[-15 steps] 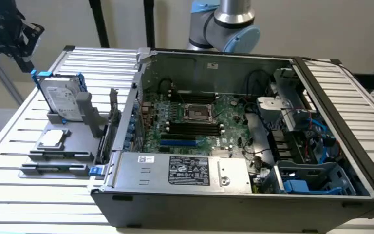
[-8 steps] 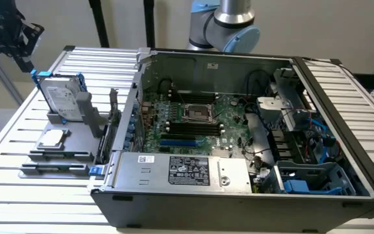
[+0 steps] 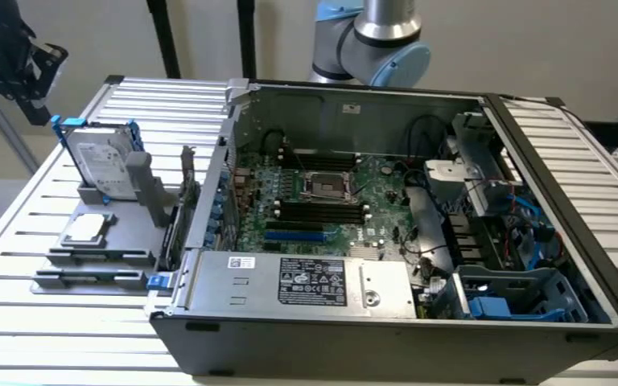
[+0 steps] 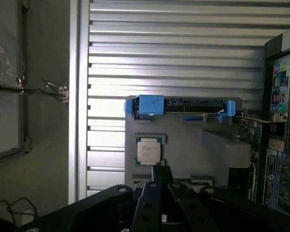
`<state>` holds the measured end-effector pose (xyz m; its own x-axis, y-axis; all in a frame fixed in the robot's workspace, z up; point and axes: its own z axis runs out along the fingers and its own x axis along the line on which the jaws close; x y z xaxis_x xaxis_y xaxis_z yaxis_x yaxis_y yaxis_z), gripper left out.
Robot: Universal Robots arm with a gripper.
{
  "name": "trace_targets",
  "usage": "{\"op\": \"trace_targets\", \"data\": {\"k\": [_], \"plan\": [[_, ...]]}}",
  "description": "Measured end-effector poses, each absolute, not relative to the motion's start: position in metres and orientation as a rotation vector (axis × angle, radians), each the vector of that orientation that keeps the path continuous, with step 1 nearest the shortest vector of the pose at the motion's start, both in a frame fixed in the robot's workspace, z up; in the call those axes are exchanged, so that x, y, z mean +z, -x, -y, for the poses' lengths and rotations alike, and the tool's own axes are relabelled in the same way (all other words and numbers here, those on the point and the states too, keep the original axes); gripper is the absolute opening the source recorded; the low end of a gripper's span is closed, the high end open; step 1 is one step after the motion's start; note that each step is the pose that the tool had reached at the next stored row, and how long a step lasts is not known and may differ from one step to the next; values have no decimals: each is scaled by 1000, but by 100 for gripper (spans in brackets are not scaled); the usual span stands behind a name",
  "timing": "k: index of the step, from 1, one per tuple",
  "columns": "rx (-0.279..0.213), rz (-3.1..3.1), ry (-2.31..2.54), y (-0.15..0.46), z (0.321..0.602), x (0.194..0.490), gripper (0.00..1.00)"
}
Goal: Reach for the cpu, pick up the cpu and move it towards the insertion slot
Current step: 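Pick up the cpu and move it towards the insertion slot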
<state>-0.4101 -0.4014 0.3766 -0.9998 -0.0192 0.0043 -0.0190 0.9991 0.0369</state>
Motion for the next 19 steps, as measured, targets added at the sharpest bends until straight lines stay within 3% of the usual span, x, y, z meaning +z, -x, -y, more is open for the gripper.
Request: {"op": "trace_targets", "data": {"k": [11,13,16,19], "plan": [[-29,3126,-30,415,412,371,12],[-24,3124,-30,415,413,370,24],[-24,3124,-29,415,412,368,30],[-24,3124,-30,416,412,364,47]]}}
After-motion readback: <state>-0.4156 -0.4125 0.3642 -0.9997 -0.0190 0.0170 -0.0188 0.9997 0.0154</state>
